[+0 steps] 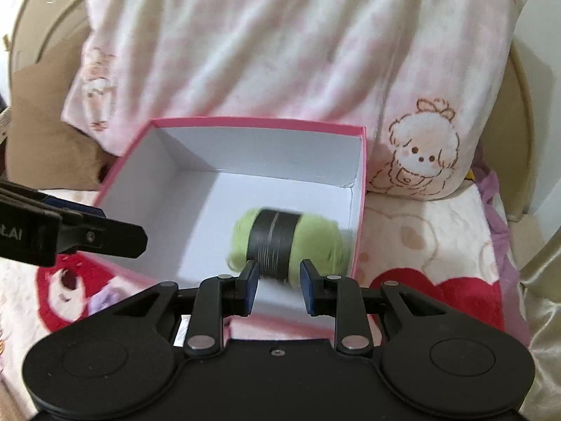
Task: Organize objects
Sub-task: 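Withdraw the left gripper from the box toward the foundation bottle, then close the left gripper on the gold-capped foundation bottle, then lower the foundation bottle into the pink box and open the left gripper, then withdraw the left gripper and move it over the blue wet-wipes pack, then close the left gripper on the wet-wipes pack edge and lift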
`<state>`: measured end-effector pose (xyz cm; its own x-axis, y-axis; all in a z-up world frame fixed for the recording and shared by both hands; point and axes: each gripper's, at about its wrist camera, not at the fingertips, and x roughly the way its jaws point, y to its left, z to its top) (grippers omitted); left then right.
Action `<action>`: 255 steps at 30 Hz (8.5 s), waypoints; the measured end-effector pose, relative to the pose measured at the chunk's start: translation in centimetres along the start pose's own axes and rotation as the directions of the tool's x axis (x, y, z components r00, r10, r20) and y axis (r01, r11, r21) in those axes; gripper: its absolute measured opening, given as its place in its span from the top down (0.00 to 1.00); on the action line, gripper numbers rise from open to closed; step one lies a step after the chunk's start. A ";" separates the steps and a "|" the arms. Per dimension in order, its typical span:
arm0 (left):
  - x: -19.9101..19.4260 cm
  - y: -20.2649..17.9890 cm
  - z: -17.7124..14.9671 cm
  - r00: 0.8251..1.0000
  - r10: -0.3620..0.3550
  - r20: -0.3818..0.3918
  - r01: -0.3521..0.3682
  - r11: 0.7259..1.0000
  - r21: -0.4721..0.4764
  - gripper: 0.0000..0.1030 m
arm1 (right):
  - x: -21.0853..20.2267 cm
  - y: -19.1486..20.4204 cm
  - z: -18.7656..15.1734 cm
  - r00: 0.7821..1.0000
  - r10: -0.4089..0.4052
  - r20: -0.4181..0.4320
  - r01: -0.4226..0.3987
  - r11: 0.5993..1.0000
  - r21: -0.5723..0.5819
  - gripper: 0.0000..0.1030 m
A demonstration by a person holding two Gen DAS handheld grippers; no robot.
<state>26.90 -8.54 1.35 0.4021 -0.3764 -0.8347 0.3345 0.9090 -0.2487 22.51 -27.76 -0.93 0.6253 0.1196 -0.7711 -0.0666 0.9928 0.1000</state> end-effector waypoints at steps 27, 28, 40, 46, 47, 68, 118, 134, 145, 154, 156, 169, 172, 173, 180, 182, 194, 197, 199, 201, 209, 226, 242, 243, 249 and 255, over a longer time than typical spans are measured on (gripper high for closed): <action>-9.4 2.2 -14.3 0.992 -0.092 -0.088 0.101 0.990 0.101 0.23 | -12.3 7.7 -13.8 0.981 0.182 0.074 -0.183 0.983 0.006 0.36; -8.9 2.3 -14.7 0.992 -0.085 -0.091 0.094 0.990 0.103 0.23 | -12.0 7.9 -14.5 0.980 0.186 0.074 -0.188 0.982 0.012 0.36; -0.8 5.9 -19.0 0.988 -0.062 -0.145 0.059 0.998 -0.022 0.22 | -4.2 12.2 -19.6 0.974 0.182 -0.134 -0.189 0.981 -0.039 0.36; 2.5 7.6 -21.1 0.988 -0.053 -0.148 0.041 0.995 -0.088 0.22 | -1.0 13.1 -20.0 0.960 0.161 -0.228 -0.177 0.983 -0.053 0.36; 2.8 7.7 -21.3 0.990 -0.041 -0.137 0.030 0.996 -0.082 0.22 | -0.5 13.1 -20.0 0.959 0.156 -0.237 -0.174 0.983 -0.056 0.36; 5.2 7.7 -22.7 0.996 -0.081 -0.030 0.077 0.992 -0.097 0.44 | 4.3 14.3 -23.1 0.996 0.036 -0.077 -0.040 0.998 -0.056 0.24; -2.5 2.8 -0.7 0.947 -0.211 0.242 0.212 0.977 0.023 0.44 | -3.2 8.3 -3.5 0.974 -0.054 0.222 0.098 0.977 -0.192 0.30; 14.2 5.9 4.5 0.981 -0.186 0.047 0.191 0.924 -0.331 0.45 | 12.4 1.9 0.8 0.992 -0.087 -0.091 0.073 0.988 -0.139 0.31; 17.8 6.9 4.2 0.981 -0.193 0.000 0.174 0.885 -0.431 0.46 | 15.9 1.1 1.4 0.970 -0.089 -0.228 0.058 0.989 -0.139 0.31; 19.2 6.6 3.7 0.978 -0.208 -0.020 0.174 0.860 -0.480 0.46 | 15.7 2.1 1.5 0.959 -0.162 -0.234 0.124 0.978 -0.169 0.30; 18.4 6.3 3.8 0.977 -0.213 -0.003 0.187 0.865 -0.465 0.44 | 14.5 2.6 1.6 0.966 -0.170 -0.194 0.133 0.973 -0.189 0.26; 5.7 2.3 4.0 0.988 -0.155 0.011 0.156 0.981 -0.115 0.32 | 2.0 2.0 3.3 0.993 -0.064 -0.104 0.046 0.985 -0.167 0.26; 1.2 1.9 2.7 0.988 -0.156 0.005 0.156 0.985 -0.076 0.30 | -1.5 2.3 3.3 0.996 -0.010 -0.091 -0.004 0.989 -0.146 0.26; 0.0 1.4 2.3 0.988 -0.155 0.004 0.155 0.986 -0.059 0.29 | -2.5 2.5 3.1 0.997 0.006 -0.083 -0.018 0.989 -0.146 0.26; -6.8 0.0 -1.6 0.989 -0.151 -0.012 0.151 0.988 0.038 0.24 | -10.3 3.1 0.4 0.992 0.127 -0.022 -0.129 0.981 -0.145 0.25; -8.4 -0.4 -2.9 0.992 -0.128 -0.015 0.129 0.989 0.073 0.23 | -11.7 2.9 -0.5 0.988 0.152 -0.010 -0.152 0.978 -0.143 0.24; -11.5 -1.5 -10.8 0.995 -0.096 -0.002 0.096 0.992 0.086 0.16 | -14.1 2.0 -7.6 0.984 0.178 -0.030 -0.181 0.970 -0.164 0.18; -10.8 -1.0 -12.3 0.992 -0.123 -0.005 0.123 0.992 0.029 0.14 | -13.4 1.5 -9.2 0.981 0.186 -0.048 -0.191 0.971 -0.141 0.18; -10.4 -0.8 -13.3 0.991 -0.134 -0.004 0.134 0.991 0.009 0.14 | -12.9 1.0 -10.2 0.978 0.197 -0.062 -0.203 0.972 -0.117 0.18; -9.8 -0.8 -14.2 0.990 -0.140 -0.010 0.140 0.990 0.005 0.13 | -12.3 0.6 -10.9 0.976 0.203 -0.075 -0.210 0.973 -0.094 0.18; -6.9 -1.4 -16.9 0.988 -0.145 0.047 0.144 0.989 0.034 0.11 | -8.6 -1.3 -13.1 0.952 0.271 -0.144 -0.270 0.962 0.024 0.18; 3.7 -1.7 -18.9 0.988 -0.075 0.133 0.077 0.997 -0.005 0.14 | 0.6 -4.4 -15.5 0.965 0.168 -0.202 -0.121 0.967 0.226 0.22; 9.5 -1.4 -22.5 0.980 -0.160 0.115 0.165 0.986 -0.033 0.82 | 2.7 -2.6 -17.8 0.979 0.067 -0.192 -0.048 0.994 0.102 0.59; 9.5 -1.5 -22.4 0.980 -0.161 0.114 0.166 0.986 -0.033 0.86 | 2.7 -2.5 -17.9 0.979 0.070 -0.194 -0.051 0.993 0.102 0.59; 9.2 -0.6 -22.2 0.972 -0.220 0.083 0.228 0.967 -0.111 0.87 | 2.4 -2.4 -18.1 0.977 0.096 -0.190 -0.076 0.991 0.107 0.59; 7.8 0.5 -22.0 0.992 -0.095 0.087 0.105 0.986 -0.127 0.84 | 2.3 -0.2 -18.7 0.959 0.185 -0.216 -0.179 0.983 0.051 0.59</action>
<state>11.46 -7.07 -16.11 0.4412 -0.4750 -0.7614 0.2641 0.8796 -0.3958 9.42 -27.51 -14.43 0.4195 0.3012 -0.8563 -0.1378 0.9535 0.2679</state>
